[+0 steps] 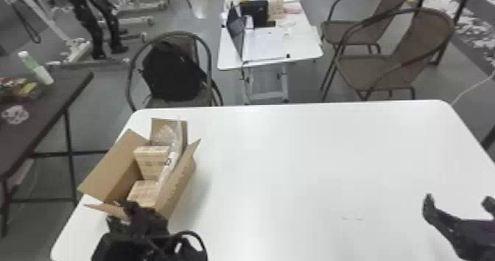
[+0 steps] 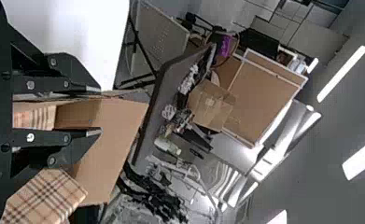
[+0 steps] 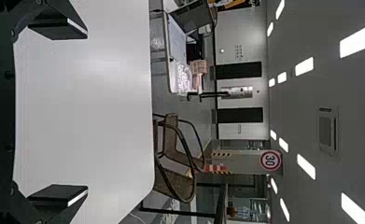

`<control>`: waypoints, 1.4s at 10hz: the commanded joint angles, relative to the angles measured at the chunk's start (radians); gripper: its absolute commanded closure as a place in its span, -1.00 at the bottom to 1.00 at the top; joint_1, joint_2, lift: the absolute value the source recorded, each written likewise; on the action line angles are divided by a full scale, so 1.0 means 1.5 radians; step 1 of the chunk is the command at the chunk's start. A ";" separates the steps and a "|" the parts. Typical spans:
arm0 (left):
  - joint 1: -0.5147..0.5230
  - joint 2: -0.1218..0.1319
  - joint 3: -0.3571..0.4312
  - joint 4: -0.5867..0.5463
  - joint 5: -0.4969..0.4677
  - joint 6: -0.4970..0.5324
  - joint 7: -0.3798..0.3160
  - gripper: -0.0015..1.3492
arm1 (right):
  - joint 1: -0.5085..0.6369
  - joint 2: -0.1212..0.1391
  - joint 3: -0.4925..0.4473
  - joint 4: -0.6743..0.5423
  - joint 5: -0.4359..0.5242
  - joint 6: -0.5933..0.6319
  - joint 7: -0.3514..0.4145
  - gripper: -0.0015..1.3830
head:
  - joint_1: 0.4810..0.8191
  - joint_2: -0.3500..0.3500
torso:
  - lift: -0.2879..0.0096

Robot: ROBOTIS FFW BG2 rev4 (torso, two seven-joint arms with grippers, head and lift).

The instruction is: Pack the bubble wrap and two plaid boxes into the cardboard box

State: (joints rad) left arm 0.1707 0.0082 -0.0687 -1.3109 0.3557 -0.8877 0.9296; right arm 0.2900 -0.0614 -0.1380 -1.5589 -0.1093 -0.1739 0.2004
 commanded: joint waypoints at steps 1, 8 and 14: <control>0.023 0.024 -0.002 -0.051 -0.042 0.028 -0.050 -0.48 | 0.002 0.000 0.000 -0.011 0.007 0.004 0.001 -0.81 | 0.27 0.50 | 0.68; 0.202 0.016 -0.006 -0.268 -0.197 0.240 -0.370 -0.91 | 0.047 0.000 0.058 -0.116 0.037 0.065 0.001 -0.81 | 0.27 0.16 | 0.68; 0.339 0.048 0.013 -0.343 -0.169 0.322 -0.419 -0.87 | 0.124 0.001 0.080 -0.190 0.036 0.117 0.001 -0.81 | 0.27 0.29 | 0.68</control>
State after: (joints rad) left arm 0.6666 0.0858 -0.0491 -1.8207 0.1025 -0.4052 0.3006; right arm 0.4632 -0.0613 -0.0190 -1.8352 -0.0545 0.0008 0.2021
